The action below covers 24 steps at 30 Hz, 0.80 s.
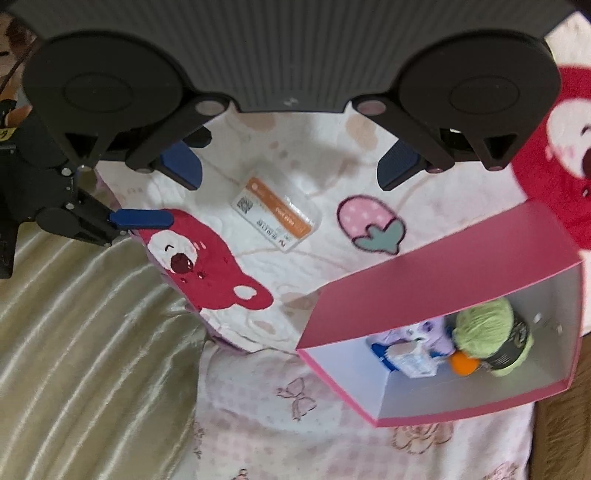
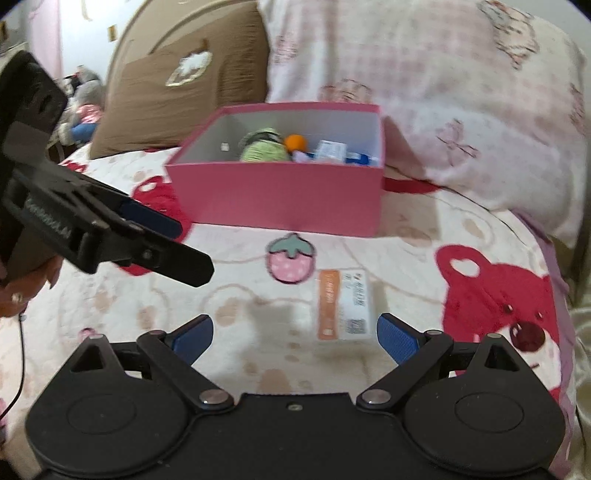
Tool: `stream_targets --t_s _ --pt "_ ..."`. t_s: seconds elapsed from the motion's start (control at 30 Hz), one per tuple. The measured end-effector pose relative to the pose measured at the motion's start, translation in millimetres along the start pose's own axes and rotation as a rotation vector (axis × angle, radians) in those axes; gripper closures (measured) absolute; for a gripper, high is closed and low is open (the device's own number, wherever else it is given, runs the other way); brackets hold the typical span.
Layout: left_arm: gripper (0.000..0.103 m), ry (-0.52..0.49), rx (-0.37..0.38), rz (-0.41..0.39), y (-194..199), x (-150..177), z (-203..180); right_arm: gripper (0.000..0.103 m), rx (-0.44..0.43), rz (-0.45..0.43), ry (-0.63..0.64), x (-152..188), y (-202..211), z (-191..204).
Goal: Organize objects
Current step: 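Move the left tool toward the clear plastic box with orange label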
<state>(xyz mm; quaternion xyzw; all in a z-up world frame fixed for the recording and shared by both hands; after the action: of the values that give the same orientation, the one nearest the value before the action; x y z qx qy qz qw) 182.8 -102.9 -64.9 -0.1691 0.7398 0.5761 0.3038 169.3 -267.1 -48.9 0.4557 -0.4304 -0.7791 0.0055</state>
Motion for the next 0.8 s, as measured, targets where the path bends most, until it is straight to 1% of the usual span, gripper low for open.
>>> stream_targets --t_s 0.07,0.17,0.23,0.33,0.43,0.47,0.53,0.57,0.63,0.77,0.8 --pt "0.001 -0.015 0.001 -0.009 -13.1 1.8 -3.6 0.006 0.034 -0.012 -0.014 6.9 -5.3 -7.4" --pt "0.001 -0.032 0.004 -0.028 -29.7 4.0 -6.7 0.006 0.059 -0.032 -0.065 16.2 -14.2 -19.8" --pt "0.001 -0.031 0.006 -0.038 -43.0 4.3 -7.6 0.007 0.072 -0.044 -0.078 22.4 -20.2 -24.0" --pt "0.001 -0.024 0.013 -0.039 -61.6 4.5 -10.7 0.008 0.114 -0.063 -0.053 30.7 -31.1 -25.3" --pt "0.001 -0.014 0.051 -0.053 -79.7 3.9 -15.0 0.011 0.147 -0.071 -0.033 37.6 -42.8 -24.9" --pt "0.001 -0.007 0.052 -0.048 -85.2 4.0 -16.0 0.012 0.157 -0.07 -0.03 39.4 -46.3 -24.8" --pt "0.003 -0.034 -0.003 -0.014 -99.4 4.4 -22.6 0.014 0.174 -0.068 -0.023 42.2 -51.8 -24.3" --pt "0.003 -0.05 -0.017 -0.012 -103.0 4.6 -26.4 0.014 0.183 -0.069 -0.017 43.4 -53.3 -23.5" --pt "0.003 -0.061 0.007 -0.023 -106.1 4.7 -31.7 0.015 0.198 -0.068 -0.004 45.2 -55.2 -22.0" --pt "0.004 -0.072 0.014 -0.041 -114.0 1.6 -37.0 0.018 0.2 -0.061 -0.004 47.7 -57.5 -21.4" --pt "0.004 -0.077 0.024 -0.052 -116.0 -0.1 -38.1 0.021 0.199 -0.057 -0.01 48.4 -58.1 -21.7"
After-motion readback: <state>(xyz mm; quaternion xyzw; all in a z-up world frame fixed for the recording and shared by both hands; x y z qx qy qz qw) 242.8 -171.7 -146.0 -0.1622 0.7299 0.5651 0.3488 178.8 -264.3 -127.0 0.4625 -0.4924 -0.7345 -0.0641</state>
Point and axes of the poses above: each gripper's, at about its wrist camera, not at the fingertips, and y roughly against the way its jaws point, z to its left, x to its underside, the point moved 4 cm from there along -y, roughly the way its jaws point, and after that the axes turned 14 degrees about -x, right-handed, at the moved point
